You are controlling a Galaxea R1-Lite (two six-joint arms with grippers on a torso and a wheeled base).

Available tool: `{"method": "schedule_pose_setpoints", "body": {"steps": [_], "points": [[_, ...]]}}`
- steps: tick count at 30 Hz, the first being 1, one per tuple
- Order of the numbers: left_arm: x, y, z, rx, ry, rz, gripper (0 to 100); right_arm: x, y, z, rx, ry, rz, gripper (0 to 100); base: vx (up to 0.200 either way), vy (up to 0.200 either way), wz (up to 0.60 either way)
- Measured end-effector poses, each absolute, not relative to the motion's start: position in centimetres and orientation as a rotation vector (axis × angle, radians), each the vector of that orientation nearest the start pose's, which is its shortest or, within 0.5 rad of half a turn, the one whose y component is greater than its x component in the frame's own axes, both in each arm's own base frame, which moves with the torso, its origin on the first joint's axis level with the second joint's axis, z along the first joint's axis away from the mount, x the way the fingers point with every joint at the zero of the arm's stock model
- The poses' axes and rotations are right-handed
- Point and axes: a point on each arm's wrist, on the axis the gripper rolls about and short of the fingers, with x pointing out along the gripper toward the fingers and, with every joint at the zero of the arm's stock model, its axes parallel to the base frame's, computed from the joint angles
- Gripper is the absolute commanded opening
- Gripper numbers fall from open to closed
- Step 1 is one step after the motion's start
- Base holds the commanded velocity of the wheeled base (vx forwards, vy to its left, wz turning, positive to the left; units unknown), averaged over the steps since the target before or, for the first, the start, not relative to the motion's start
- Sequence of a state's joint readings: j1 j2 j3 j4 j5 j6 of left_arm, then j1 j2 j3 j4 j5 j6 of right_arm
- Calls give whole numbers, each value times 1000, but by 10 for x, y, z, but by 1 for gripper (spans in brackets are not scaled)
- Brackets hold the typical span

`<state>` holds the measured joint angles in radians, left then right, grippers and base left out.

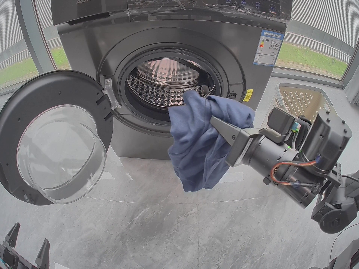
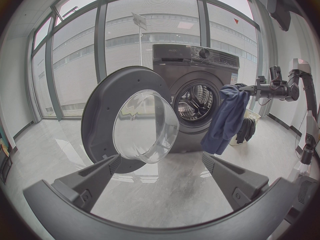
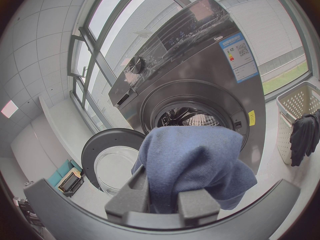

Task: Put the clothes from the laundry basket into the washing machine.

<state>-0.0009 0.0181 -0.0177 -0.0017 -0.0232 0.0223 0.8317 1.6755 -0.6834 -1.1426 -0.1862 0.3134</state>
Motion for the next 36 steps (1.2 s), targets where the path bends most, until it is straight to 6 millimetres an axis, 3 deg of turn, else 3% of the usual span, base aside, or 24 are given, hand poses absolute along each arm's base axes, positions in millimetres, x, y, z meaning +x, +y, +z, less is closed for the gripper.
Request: {"method": "schedule_pose_setpoints", "body": {"steps": [6, 11, 15, 19, 28, 36], "points": [[-24, -1, 89, 24, -62, -41, 100, 211, 230, 206, 384, -40, 650, 0, 0, 0, 0], [-27, -2, 122, 38, -162, -95, 100, 218, 240, 209, 396, -60, 654, 0, 0, 0, 0], [-17, -4, 143, 41, -148, -237, 100, 224, 248, 211, 405, -75, 664, 0, 0, 0, 0], [2, -8, 160, -1, -98, -396, 100, 229, 255, 213, 414, -95, 678, 0, 0, 0, 0], [54, -23, 175, -59, 34, -701, 100, 235, 263, 218, 428, -123, 703, 0, 0, 0, 0], [99, -45, 175, -79, 94, -812, 100, 237, 266, 219, 431, -128, 706, 0, 0, 0, 0]]}}
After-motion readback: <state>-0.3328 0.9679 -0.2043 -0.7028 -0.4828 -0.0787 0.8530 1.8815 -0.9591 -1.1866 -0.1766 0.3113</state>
